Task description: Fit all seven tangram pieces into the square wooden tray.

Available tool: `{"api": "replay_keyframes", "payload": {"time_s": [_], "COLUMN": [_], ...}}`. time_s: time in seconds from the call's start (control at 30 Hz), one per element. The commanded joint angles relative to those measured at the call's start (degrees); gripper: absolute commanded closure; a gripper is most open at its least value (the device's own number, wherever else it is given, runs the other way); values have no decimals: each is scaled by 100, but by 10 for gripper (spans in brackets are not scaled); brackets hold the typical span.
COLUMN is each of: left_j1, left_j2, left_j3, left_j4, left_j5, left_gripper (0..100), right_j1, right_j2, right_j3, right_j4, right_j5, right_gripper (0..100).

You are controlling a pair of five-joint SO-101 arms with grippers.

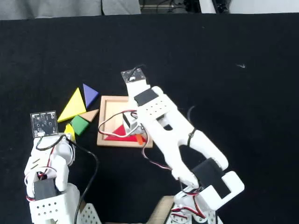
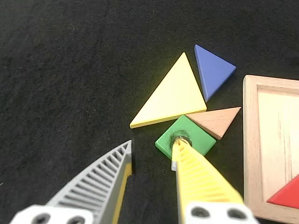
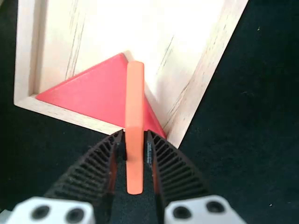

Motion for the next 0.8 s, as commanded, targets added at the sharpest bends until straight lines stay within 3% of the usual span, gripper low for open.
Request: {"api": "replay_keyframes", "payload": {"time_s": [0.0, 0.77], "left_j1": [13, 13], "left_j2": [-44, -44], "left_j3": [110, 110], "left_j4": [-18, -18], "left_j5": [26, 26], "left_gripper": [848, 848], "right_j1": [-70, 79], "right_j2": [-154, -154], "right_j3": [-4, 435], "right_j4": [-79, -1600], "right_j5": [-53, -53], "right_gripper": [988, 988]}}
